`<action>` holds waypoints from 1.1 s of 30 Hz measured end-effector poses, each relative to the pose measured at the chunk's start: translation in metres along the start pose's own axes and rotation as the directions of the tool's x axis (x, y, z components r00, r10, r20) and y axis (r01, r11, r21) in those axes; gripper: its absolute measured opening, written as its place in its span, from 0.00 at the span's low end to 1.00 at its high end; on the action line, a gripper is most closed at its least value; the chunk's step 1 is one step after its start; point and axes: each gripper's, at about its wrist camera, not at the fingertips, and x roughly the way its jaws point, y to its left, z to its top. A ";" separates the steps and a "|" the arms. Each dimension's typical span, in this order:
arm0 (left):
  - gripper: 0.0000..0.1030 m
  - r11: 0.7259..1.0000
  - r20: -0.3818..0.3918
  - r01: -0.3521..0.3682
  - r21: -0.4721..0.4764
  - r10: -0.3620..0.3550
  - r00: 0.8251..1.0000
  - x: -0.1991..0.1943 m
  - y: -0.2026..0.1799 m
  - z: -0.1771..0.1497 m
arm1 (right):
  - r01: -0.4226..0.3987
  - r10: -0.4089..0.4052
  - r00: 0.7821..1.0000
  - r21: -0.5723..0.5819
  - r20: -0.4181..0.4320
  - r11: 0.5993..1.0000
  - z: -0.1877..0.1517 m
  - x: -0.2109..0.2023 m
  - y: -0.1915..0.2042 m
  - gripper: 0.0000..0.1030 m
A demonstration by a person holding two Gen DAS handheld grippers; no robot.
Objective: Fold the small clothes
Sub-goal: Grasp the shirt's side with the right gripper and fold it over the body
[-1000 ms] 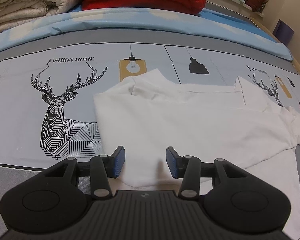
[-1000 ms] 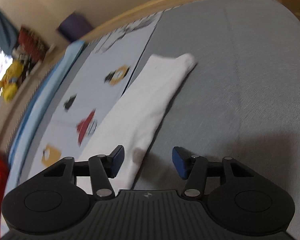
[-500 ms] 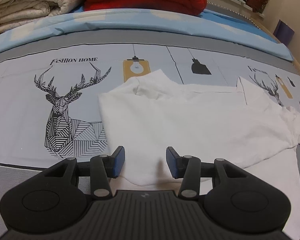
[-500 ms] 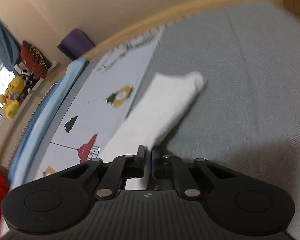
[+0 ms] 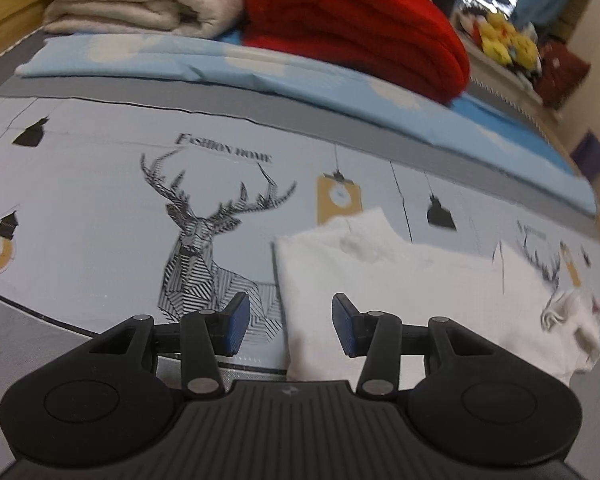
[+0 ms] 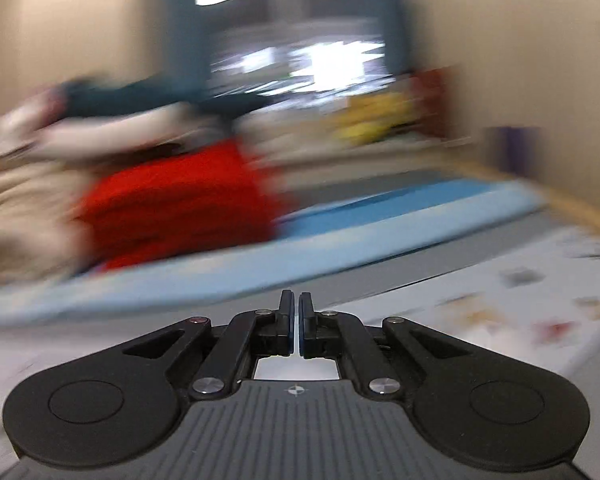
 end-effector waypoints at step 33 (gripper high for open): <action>0.49 0.998 -0.072 0.001 0.067 0.004 0.997 0.051 -0.052 -0.005 | 0.311 -0.050 0.944 0.826 -0.327 0.470 -0.088 0.090 -0.161 0.28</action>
